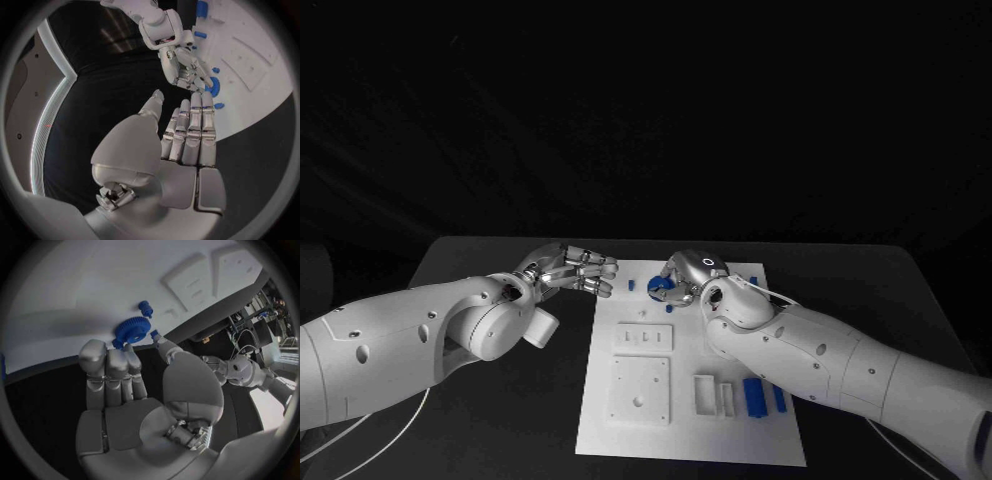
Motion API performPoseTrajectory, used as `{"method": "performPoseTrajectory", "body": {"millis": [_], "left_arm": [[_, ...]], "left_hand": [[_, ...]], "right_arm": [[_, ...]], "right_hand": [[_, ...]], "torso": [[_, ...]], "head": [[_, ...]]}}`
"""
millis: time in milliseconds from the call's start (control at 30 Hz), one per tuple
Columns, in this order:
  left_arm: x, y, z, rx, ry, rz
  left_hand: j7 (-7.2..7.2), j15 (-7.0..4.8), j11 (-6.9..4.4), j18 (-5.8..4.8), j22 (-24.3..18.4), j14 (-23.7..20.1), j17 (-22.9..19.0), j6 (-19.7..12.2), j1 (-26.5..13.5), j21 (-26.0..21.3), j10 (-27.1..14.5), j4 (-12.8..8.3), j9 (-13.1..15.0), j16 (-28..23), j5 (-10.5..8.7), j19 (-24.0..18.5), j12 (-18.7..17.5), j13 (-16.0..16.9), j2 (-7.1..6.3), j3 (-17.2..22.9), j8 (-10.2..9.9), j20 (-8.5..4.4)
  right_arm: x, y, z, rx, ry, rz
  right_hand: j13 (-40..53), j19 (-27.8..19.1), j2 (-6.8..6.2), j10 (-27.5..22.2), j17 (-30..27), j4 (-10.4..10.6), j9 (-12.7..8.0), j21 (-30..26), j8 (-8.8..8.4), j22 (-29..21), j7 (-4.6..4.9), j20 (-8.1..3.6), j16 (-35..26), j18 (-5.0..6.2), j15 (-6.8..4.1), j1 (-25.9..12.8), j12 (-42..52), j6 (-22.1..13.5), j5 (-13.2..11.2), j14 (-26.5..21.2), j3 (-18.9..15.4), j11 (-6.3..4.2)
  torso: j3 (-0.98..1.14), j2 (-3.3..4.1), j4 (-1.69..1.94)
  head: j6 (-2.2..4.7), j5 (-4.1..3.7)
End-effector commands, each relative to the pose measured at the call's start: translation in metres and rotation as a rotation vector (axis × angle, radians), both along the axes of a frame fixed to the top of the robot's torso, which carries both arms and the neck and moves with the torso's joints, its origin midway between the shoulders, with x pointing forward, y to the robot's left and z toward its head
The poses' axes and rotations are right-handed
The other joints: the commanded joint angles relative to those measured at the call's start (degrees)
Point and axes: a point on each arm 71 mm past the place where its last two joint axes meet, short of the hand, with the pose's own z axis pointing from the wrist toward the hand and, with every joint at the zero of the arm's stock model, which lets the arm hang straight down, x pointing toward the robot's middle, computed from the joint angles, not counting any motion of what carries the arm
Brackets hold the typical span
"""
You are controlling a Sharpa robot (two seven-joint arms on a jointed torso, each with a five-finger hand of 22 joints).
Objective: Assemble the parts on the task board
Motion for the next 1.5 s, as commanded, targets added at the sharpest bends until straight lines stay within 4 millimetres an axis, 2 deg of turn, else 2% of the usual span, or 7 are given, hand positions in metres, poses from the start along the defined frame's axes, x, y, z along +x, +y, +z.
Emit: {"method": "performPoseTrajectory", "body": {"millis": [33, 533, 767, 1133, 1267, 1333, 1500], "left_arm": [[-0.001, -0.002, 0.001, -0.006, -0.002, -0.020], [0.002, 0.003, 0.001, 0.005, -0.020, -0.007], [0.004, 0.009, 0.002, 0.018, -0.052, -0.002], [0.006, 0.017, 0.002, 0.022, -0.067, 0.015], [0.006, 0.018, 0.001, 0.023, -0.067, 0.016], [0.006, 0.018, 0.000, 0.028, -0.067, 0.019], [0.007, 0.019, -0.002, 0.034, -0.065, 0.024]], "left_hand": [[0.06, 0.23, 0.09, -0.38, -0.07, -0.16, 0.07, -0.52, 0.02, 0.38, -0.38, -0.11, -0.05, 0.07, 0.03, -0.34, 0.18, 0.09, 0.61, 0.02, 0.11, -0.03], [0.08, 0.24, 0.11, -0.36, -0.09, -0.17, 0.07, -0.79, 0.00, 0.35, -0.46, 0.02, -0.06, 0.08, 0.07, -0.34, 0.17, 0.08, 0.67, 0.06, 0.10, -0.01], [0.09, 0.24, 0.12, -0.36, -0.10, -0.20, 0.06, -0.85, 0.12, 0.34, -0.48, -0.02, -0.05, 0.06, 0.05, -0.36, 0.18, 0.09, 0.62, 0.08, 0.11, 0.00], [-0.11, -0.71, -0.35, -0.69, 0.71, 1.61, 1.04, 0.18, 0.50, 1.88, 0.56, -0.35, -0.01, 2.02, 0.07, 0.70, 0.17, 0.08, 0.64, 0.22, 0.16, -1.03], [-0.25, -0.84, -0.81, -0.81, 0.85, 1.48, 1.13, 0.41, 0.48, 2.11, 2.24, -0.25, 0.01, 2.22, 0.03, 0.52, 0.17, 0.11, 0.73, 0.32, 0.17, -1.14], [-0.28, -0.88, -0.91, -0.86, 0.89, 1.49, 1.16, 0.44, 0.42, 2.20, 2.65, -0.18, 0.01, 2.28, 0.01, 0.50, 0.19, 0.12, 0.72, 0.33, 0.17, -1.18], [-0.32, -0.87, -0.97, -0.94, 0.91, 1.45, 1.18, 0.54, 0.08, 2.24, 2.91, 0.04, 0.02, 2.34, -0.28, 0.42, 0.19, 0.13, 0.53, 0.14, 0.18, -1.18]], "right_arm": [[-0.001, 0.000, -0.001, 0.015, 0.017, 0.012], [-0.004, -0.034, 0.040, 0.368, -0.151, -0.029], [0.004, -0.073, 0.059, 0.447, -0.063, 0.003], [0.012, -0.160, 0.048, 0.407, 0.072, 0.083], [0.015, -0.188, 0.035, 0.388, 0.109, 0.038], [0.015, -0.198, 0.028, 0.389, 0.135, 0.014], [0.013, -0.210, 0.009, 0.375, 0.174, -0.017]], "right_hand": [[-0.04, 3.24, 0.22, -0.41, 0.09, -0.24, -0.01, -0.33, -0.26, 5.90, -0.20, -0.18, -0.37, -0.12, -0.18, -0.35, -0.12, 0.46, 0.48, -0.03, 0.28, -0.11], [0.64, 3.35, 1.27, 0.30, 0.32, -1.60, -0.01, 1.64, -0.27, 6.18, 0.04, -0.29, 0.10, 0.06, -0.32, 3.74, 0.83, 0.10, 9.77, 0.01, -3.45, -0.09], [0.87, 3.23, 3.08, 0.13, 0.28, -4.18, -0.05, 1.57, -0.29, 6.23, 0.30, -0.28, 0.06, -0.04, -0.26, 7.72, 0.93, -0.29, 10.94, -0.05, -7.79, 0.05], [0.15, 2.39, 5.67, -1.06, 0.54, -13.93, -0.10, 0.34, -0.34, 6.16, 0.76, 0.07, -0.79, -0.26, 0.06, 13.52, -0.22, -0.37, 15.16, -0.34, -11.24, 0.25], [-0.03, 2.34, 6.42, -1.16, 0.71, -15.79, -0.10, 0.34, -0.33, 6.17, 0.76, 0.11, -0.99, -0.30, 0.13, 13.70, -0.33, -0.33, 14.56, -0.24, -11.36, 0.26], [-0.09, 2.27, 7.09, -1.24, 0.61, -15.85, -0.12, 0.00, -0.34, 6.09, 0.82, 0.09, -1.19, -0.26, 0.13, 13.97, -0.42, -0.53, 10.35, -0.32, -11.16, 0.33], [-0.16, 2.19, 7.18, -1.43, 0.65, -17.03, -0.11, -0.36, -0.33, 6.03, 0.93, 0.12, -1.40, -0.16, 0.14, 14.15, -0.47, -0.76, 12.12, -0.37, -10.67, 0.38]], "torso": [[0.03, -0.01, -0.04], [0.28, -0.34, -0.36], [0.73, -0.82, -1.20], [1.81, -1.48, -2.80], [2.14, -1.56, -3.09], [2.29, -1.59, -3.14], [2.60, -1.45, -2.96]], "head": [[-0.07, 0.13], [0.29, 0.38], [0.48, 0.60], [0.32, 1.36], [0.33, 1.21], [0.30, 1.30], [0.52, 1.15]]}}
